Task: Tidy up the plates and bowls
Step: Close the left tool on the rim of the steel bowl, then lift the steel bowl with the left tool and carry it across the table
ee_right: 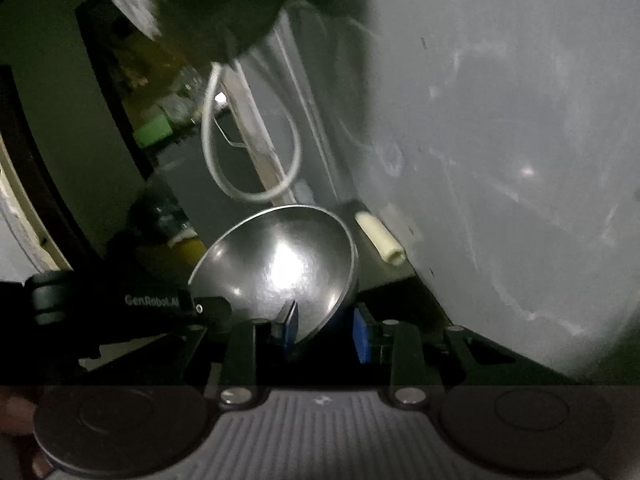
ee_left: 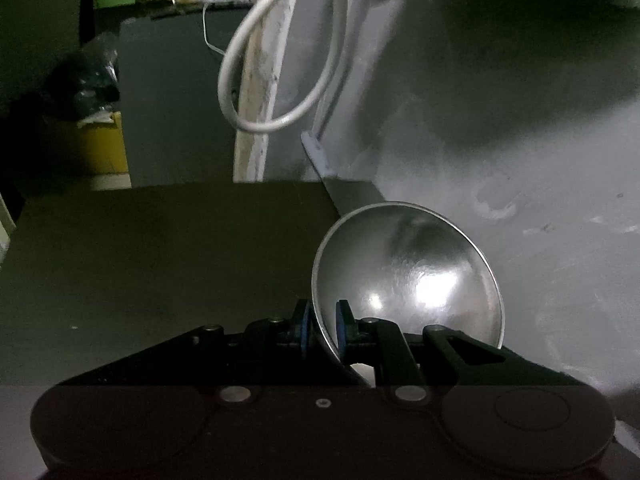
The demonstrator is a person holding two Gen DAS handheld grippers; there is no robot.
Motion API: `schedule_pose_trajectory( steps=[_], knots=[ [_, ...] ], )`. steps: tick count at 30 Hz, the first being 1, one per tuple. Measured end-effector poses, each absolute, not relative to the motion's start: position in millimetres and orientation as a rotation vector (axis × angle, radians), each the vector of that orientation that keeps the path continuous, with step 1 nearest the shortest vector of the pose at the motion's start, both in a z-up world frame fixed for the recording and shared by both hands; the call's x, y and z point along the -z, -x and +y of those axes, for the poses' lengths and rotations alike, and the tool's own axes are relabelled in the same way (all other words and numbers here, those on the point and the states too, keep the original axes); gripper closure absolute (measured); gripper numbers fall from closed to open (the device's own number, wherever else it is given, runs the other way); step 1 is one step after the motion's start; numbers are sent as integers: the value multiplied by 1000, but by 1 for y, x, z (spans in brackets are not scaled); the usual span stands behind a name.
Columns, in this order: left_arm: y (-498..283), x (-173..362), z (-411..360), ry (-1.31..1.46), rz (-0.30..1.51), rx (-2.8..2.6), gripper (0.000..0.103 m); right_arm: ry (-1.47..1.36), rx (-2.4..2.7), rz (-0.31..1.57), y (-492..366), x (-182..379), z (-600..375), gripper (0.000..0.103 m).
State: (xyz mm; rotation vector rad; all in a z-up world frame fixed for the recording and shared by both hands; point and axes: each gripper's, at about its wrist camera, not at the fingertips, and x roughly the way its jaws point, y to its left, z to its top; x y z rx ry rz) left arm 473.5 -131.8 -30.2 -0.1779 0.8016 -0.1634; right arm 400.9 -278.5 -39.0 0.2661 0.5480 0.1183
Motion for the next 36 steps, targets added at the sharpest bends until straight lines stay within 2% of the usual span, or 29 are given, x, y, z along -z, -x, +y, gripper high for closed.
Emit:
schedule_pose_trajectory(
  steps=[11, 19, 25, 36],
  knots=[
    [-359, -51, -100, 204, 617, 141, 87, -219, -229, 385, -302, -26, -255, 74],
    [-253, -85, -74, 191, 557, 135, 87, -199, -274, 335, -207, -52, -224, 74],
    [-178, -83, -52, 199, 578, 132, 86, -152, -322, 360, -139, -54, -204, 74],
    [-92, -36, -9, 246, 725, 139, 83, -5, -414, 491, -66, -25, -168, 74]
  ],
)
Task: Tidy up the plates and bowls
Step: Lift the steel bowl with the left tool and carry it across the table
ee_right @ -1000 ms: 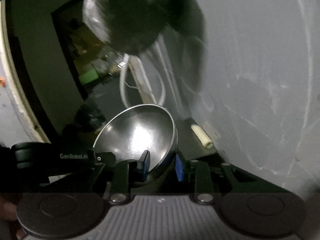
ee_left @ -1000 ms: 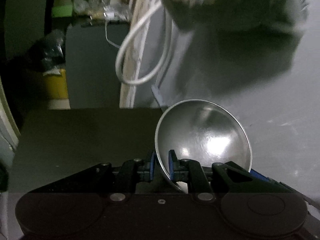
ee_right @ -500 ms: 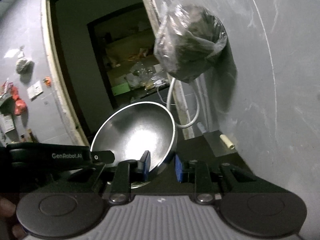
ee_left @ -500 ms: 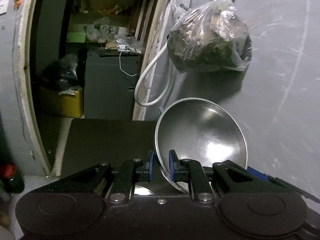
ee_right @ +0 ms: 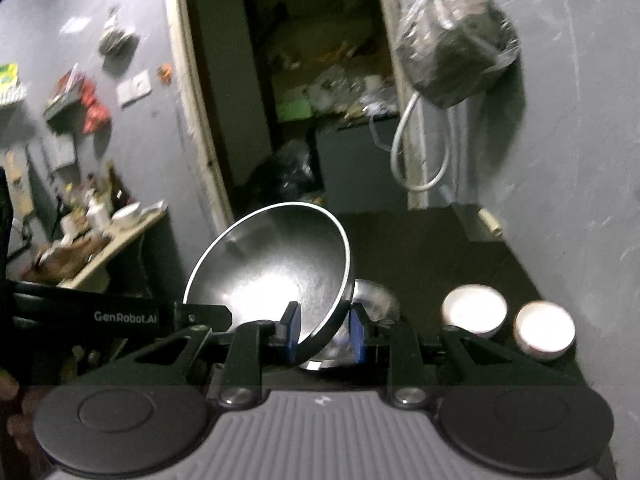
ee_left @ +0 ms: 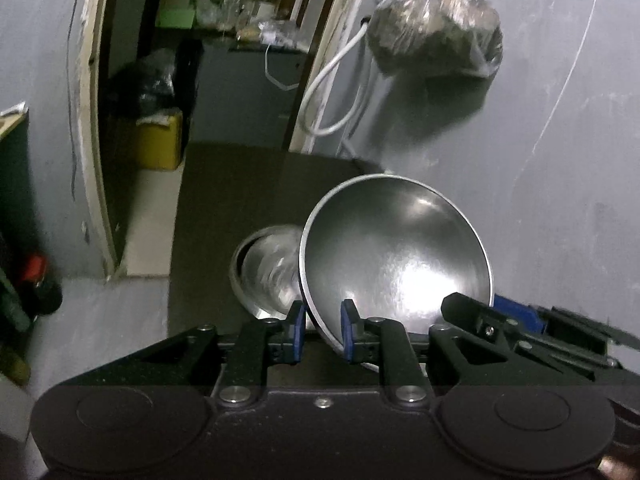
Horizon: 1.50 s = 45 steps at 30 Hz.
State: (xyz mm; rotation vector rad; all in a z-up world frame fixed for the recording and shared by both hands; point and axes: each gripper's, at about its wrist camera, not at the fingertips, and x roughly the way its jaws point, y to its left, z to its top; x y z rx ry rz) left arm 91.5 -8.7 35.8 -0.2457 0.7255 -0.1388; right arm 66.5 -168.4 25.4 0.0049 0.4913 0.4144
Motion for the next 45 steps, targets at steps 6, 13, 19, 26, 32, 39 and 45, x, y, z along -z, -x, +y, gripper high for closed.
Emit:
schedule_pose_trajectory(
  steps=[6, 13, 19, 26, 32, 39, 45],
  knots=[
    [-62, -9, 12, 256, 820, 133, 82, 36, -479, 608, -46, -4, -153, 74],
    [-48, 32, 24, 300, 1000, 96, 81, 33, -522, 786, -54, 28, -145, 76],
    [-47, 46, 27, 307, 1063, 69, 81, 41, -531, 885, -61, 47, -143, 76],
    [-59, 53, 21, 306, 1104, 44, 81, 43, -539, 928, -69, 55, -144, 76],
    [-65, 56, 20, 304, 1115, 28, 81, 47, -538, 956, -77, 63, -143, 76],
    [-65, 57, 22, 324, 1104, 16, 81, 44, -536, 968, -80, 66, -143, 76],
    [-59, 55, 30, 347, 1064, 4, 81, 43, -520, 941, -78, 62, -145, 67]
  ],
)
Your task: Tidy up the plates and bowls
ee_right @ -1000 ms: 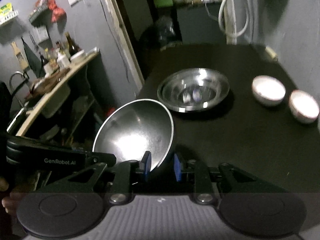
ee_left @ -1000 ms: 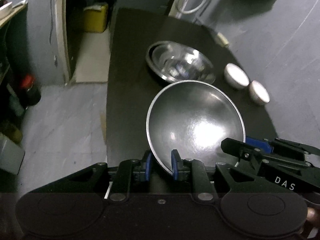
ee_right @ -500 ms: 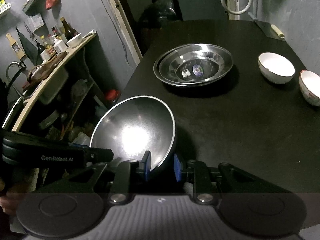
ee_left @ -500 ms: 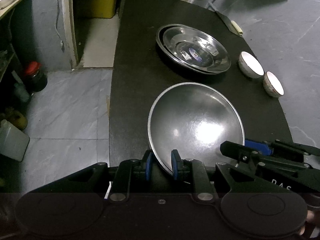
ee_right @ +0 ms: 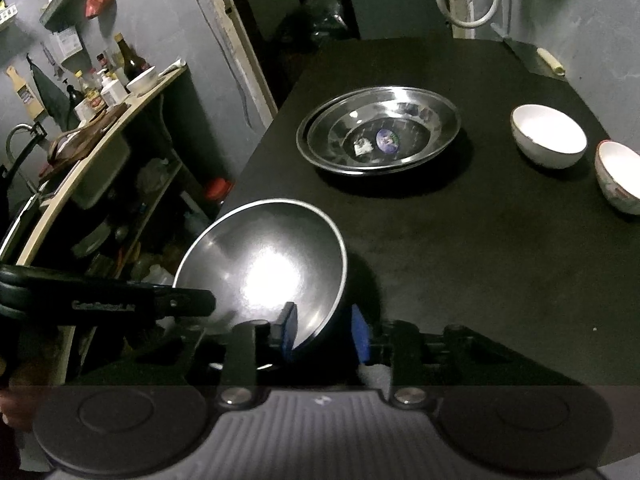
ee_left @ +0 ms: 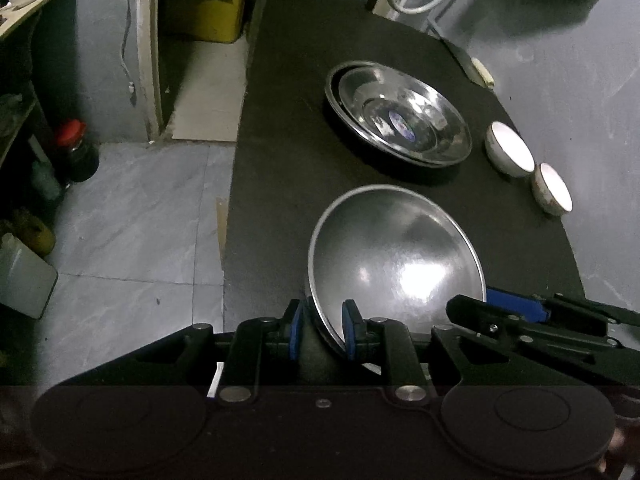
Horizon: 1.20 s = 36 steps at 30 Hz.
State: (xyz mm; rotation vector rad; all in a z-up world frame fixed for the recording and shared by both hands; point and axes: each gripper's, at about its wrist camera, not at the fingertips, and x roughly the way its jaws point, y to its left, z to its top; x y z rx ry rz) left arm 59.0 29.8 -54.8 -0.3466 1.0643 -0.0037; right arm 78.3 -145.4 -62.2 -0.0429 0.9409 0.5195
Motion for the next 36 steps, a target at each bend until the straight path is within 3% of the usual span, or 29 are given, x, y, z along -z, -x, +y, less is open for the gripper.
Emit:
schedule_pose_trajectory(
  steps=[9, 12, 14, 15, 21, 36],
  knots=[
    [-41, 38, 52, 367, 942, -51, 41, -4, -458, 870, -73, 51, -161, 44],
    [-33, 25, 58, 361, 860, -98, 22, -22, -440, 814, -66, 43, -167, 31],
    [-30, 16, 61, 360, 795, -130, 4, -43, -428, 774, -63, 37, -172, 22],
    [-29, 11, 62, 357, 760, -144, 1, -52, -422, 757, -61, 34, -175, 16],
    [-44, -6, 59, 314, 713, -165, 1, -116, -387, 725, -65, 23, -188, 1],
    [-138, -23, 0, 128, 698, -29, 1, -209, -134, 728, -120, 30, -251, 0]
  ],
)
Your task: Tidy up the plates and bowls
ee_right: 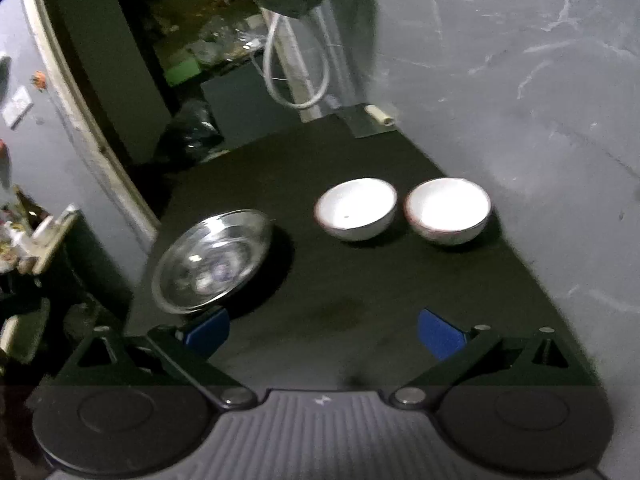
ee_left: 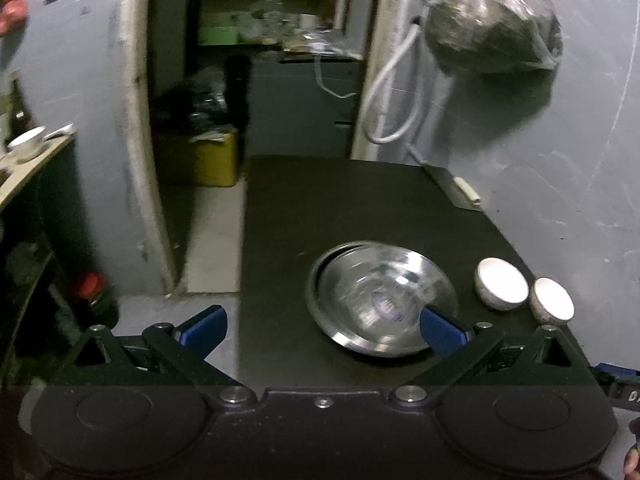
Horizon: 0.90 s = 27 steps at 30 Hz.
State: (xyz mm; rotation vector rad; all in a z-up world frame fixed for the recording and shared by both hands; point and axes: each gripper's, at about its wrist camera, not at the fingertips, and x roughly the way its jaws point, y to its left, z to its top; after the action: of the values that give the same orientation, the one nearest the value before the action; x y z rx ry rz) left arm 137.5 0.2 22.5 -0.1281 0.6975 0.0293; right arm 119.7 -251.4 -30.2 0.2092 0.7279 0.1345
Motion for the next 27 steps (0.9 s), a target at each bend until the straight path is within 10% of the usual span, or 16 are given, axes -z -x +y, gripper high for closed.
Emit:
schedule_pose_trajectory(
  steps=[27],
  knots=[
    [-356, 55, -147, -225, 880, 388, 1, -558, -196, 854, -239, 85, -307, 10]
  ],
)
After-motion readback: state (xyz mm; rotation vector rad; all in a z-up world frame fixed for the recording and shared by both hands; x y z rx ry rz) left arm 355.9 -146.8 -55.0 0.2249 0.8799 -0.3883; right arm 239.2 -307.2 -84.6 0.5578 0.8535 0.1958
